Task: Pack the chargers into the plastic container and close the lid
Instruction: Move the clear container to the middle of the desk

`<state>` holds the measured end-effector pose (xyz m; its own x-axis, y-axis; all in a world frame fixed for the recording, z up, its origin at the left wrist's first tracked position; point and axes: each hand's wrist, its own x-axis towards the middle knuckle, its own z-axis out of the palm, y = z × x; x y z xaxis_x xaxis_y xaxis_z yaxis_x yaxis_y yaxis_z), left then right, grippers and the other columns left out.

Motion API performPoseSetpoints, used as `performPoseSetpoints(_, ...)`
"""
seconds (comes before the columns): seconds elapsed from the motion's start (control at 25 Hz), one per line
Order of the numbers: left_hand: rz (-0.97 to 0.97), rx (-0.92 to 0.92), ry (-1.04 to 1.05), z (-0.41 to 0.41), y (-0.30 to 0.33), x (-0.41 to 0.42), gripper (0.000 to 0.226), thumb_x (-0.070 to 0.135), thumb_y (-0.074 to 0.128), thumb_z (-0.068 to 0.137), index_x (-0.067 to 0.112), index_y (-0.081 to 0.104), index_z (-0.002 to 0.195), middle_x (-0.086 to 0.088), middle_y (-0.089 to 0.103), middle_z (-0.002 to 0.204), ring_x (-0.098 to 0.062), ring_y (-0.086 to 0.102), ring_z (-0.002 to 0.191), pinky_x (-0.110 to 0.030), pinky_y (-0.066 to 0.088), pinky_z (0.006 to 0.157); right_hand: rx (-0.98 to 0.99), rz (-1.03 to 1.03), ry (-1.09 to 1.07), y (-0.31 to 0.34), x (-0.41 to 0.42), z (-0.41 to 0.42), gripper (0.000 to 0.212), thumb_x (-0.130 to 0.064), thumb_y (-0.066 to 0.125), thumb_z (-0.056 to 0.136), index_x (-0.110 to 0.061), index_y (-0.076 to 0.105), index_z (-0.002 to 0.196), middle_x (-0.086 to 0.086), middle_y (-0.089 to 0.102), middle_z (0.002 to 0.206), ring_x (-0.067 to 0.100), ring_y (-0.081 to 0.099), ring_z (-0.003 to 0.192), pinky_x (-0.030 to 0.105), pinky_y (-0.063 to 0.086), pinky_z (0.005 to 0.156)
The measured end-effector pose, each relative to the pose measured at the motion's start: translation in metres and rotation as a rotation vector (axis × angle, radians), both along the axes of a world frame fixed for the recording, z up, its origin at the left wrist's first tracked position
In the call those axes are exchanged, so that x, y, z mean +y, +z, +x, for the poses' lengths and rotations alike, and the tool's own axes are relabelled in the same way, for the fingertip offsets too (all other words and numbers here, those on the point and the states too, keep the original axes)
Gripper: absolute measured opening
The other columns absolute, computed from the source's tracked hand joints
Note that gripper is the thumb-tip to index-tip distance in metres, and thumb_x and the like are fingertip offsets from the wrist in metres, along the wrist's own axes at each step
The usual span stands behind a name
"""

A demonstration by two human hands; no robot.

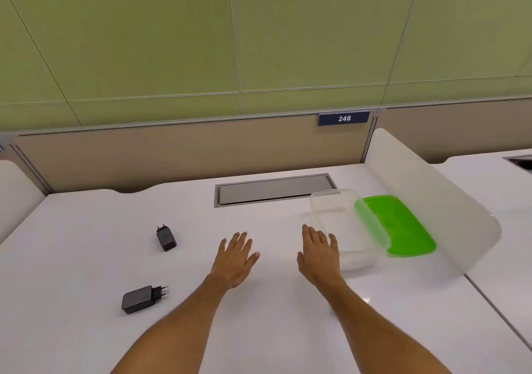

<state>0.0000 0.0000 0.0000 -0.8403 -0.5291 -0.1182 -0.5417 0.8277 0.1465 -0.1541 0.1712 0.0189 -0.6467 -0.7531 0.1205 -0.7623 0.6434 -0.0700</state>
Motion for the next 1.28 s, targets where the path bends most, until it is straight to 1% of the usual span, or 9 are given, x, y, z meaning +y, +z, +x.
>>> performPoseSetpoints(0.12, 0.033, -0.035, 0.021, 0.012, -0.018, 0.002, 0.084, 0.062, -0.01, 0.082, 0.019, 0.014, 0.15, 0.001, 0.002, 0.161, -0.016, -0.006, 0.147, -0.043, -0.004, 0.118, 0.0, -0.017, -0.094, 0.001, 0.001, -0.01, 0.068, -0.026, 0.051, 0.085, -0.011, 0.025, 0.147, 0.001, 0.044, 0.145, 0.022, 0.043, 0.129, 0.045, 0.025, 0.112)
performPoseSetpoints(0.2, 0.031, -0.056, 0.05, 0.023, -0.035, 0.003, 0.076, 0.06, -0.003, 0.089, 0.019, 0.013, 0.15, 0.001, 0.002, 0.161, -0.016, -0.006, 0.147, -0.043, -0.004, 0.118, 0.007, -0.012, -0.146, 0.001, 0.001, -0.017, 0.067, -0.023, 0.051, 0.084, -0.01, 0.028, 0.145, 0.002, 0.045, 0.144, 0.021, 0.044, 0.128, 0.045, 0.027, 0.11)
performPoseSetpoints(0.32, 0.061, -0.079, 0.093, 0.032, -0.051, 0.006, 0.064, 0.053, 0.01, 0.097, 0.017, 0.008, 0.151, 0.001, -0.002, 0.161, -0.015, -0.009, 0.146, -0.042, -0.006, 0.117, 0.001, -0.032, -0.204, 0.002, -0.003, -0.025, 0.066, -0.019, 0.053, 0.082, -0.007, 0.032, 0.142, 0.005, 0.048, 0.139, 0.023, 0.047, 0.125, 0.045, 0.03, 0.107)
performPoseSetpoints(0.44, 0.076, -0.092, 0.132, 0.038, -0.062, 0.004, 0.064, 0.052, 0.012, 0.098, 0.016, 0.002, 0.151, 0.0, -0.007, 0.161, -0.015, -0.011, 0.146, -0.042, -0.007, 0.118, -0.038, -0.02, -0.264, 0.004, -0.007, -0.036, 0.064, -0.016, 0.053, 0.081, -0.004, 0.033, 0.141, 0.007, 0.051, 0.134, 0.027, 0.05, 0.12, 0.045, 0.033, 0.103)
performPoseSetpoints(0.64, 0.082, -0.043, 0.197, 0.049, -0.074, 0.0, 0.066, 0.052, 0.015, 0.098, 0.016, 0.0, 0.15, 0.0, -0.008, 0.161, -0.015, -0.011, 0.146, -0.042, -0.007, 0.118, -0.117, -0.004, -0.356, 0.003, -0.011, -0.05, 0.056, -0.008, 0.045, 0.082, -0.003, 0.036, 0.137, 0.009, 0.065, 0.111, 0.029, 0.06, 0.1, 0.04, 0.041, 0.089)
performPoseSetpoints(0.76, 0.06, -0.024, 0.221, 0.055, -0.079, -0.001, 0.066, 0.051, 0.015, 0.098, 0.015, -0.001, 0.15, 0.0, -0.01, 0.16, -0.015, -0.012, 0.146, -0.042, -0.009, 0.117, -0.156, 0.018, -0.367, 0.0, -0.012, -0.052, 0.036, -0.003, 0.044, 0.08, -0.006, 0.049, 0.115, 0.007, 0.07, 0.093, 0.028, 0.064, 0.086, 0.036, 0.038, 0.079)
performPoseSetpoints(0.84, 0.032, -0.029, 0.236, 0.06, -0.082, -0.003, 0.067, 0.052, 0.015, 0.097, 0.015, -0.002, 0.15, 0.0, -0.011, 0.16, -0.015, -0.014, 0.146, -0.041, -0.01, 0.117, -0.173, 0.028, -0.359, 0.0, -0.014, -0.05, 0.022, 0.0, 0.045, 0.078, -0.008, 0.051, 0.098, 0.007, 0.071, 0.086, 0.029, 0.066, 0.079, 0.034, 0.035, 0.071)
performPoseSetpoints(0.96, 0.013, -0.024, 0.262, 0.066, -0.086, -0.003, 0.068, 0.053, 0.015, 0.097, 0.014, -0.004, 0.15, -0.001, -0.011, 0.16, -0.015, -0.014, 0.146, -0.043, -0.012, 0.116, -0.2, -0.007, -0.396, 0.002, -0.017, -0.049, 0.015, 0.002, 0.048, 0.079, -0.007, 0.05, 0.092, 0.01, 0.07, 0.085, 0.032, 0.067, 0.076, 0.031, 0.036, 0.064)
performPoseSetpoints(1.28, -0.006, 0.002, 0.274, 0.067, -0.091, -0.004, 0.069, 0.054, 0.016, 0.096, 0.015, 0.0, 0.15, 0.0, -0.006, 0.16, -0.015, -0.013, 0.145, -0.044, -0.011, 0.117, -0.128, -0.104, -0.32, 0.01, -0.034, -0.053, 0.024, 0.006, 0.049, 0.071, -0.007, 0.055, 0.09, 0.008, 0.068, 0.078, 0.031, 0.064, 0.072, 0.035, 0.037, 0.073)
